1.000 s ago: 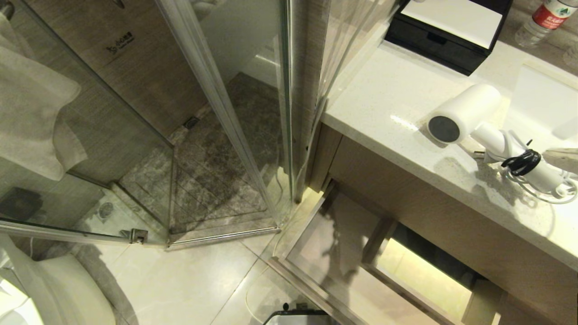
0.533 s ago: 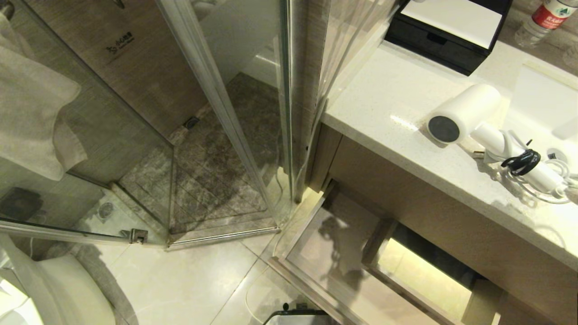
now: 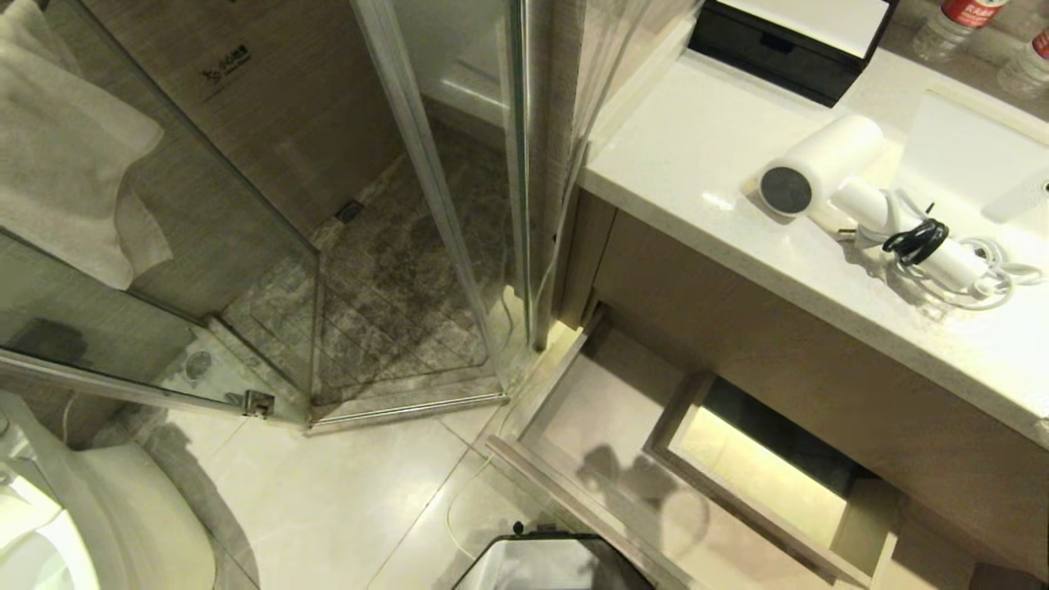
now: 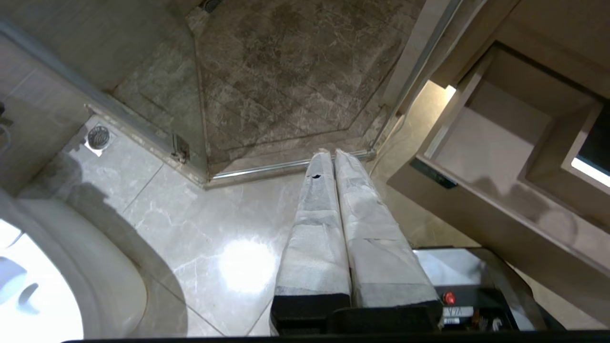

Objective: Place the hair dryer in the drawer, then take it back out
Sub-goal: Close the drawer

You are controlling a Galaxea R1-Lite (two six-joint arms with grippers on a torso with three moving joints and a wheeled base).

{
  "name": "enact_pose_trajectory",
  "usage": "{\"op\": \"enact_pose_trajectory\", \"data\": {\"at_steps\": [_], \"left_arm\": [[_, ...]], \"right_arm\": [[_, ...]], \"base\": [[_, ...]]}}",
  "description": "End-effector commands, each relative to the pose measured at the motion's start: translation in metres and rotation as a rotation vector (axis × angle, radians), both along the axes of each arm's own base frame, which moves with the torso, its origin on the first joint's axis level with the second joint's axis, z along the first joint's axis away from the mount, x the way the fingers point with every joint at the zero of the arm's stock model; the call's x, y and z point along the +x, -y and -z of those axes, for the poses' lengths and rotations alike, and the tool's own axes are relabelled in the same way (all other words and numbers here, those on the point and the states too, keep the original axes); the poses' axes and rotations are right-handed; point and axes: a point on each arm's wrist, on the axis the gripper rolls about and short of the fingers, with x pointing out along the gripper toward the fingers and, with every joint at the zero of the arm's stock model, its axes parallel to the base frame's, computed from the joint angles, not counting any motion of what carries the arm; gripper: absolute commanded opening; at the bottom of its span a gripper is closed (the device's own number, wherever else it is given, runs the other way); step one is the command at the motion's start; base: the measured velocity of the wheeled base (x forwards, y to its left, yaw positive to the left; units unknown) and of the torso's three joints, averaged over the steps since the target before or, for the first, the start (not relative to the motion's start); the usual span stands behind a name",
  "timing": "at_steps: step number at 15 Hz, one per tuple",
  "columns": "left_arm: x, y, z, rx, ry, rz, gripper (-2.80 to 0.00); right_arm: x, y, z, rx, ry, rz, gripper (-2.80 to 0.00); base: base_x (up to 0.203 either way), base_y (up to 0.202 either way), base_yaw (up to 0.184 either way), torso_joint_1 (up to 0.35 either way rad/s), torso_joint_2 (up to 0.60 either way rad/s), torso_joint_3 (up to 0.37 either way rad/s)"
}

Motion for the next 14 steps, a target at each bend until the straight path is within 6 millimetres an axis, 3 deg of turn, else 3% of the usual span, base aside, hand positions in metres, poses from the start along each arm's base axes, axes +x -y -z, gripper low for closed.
{"op": "enact_pose_trajectory", "data": {"at_steps": [1,10,14], "left_arm": [[0.000,0.000,0.000,0.000,-0.001,0.000,-2.80],[0.000,0.000,0.000,0.000,-0.002,0.000,-2.80],[0.000,0.000,0.000,0.000,-0.002,0.000,-2.80]], "right_arm": [[-0.010,-0.002,0.008,-0.005,0.011,-0.003,-2.80],[-0.024,-0.004,0.036,0.007,-0.017,0.018,-2.80],[-0.024,-0.004,0.038,0.004,-0.020,0.020,-2.80]], "base": [[0.000,0.000,0.000,-0.226,-0.01,-0.255],[0.000,0.000,0.000,-0.194,-0.09,-0.278],[0.000,0.000,0.000,-0.098,0.06,-0.033]]}}
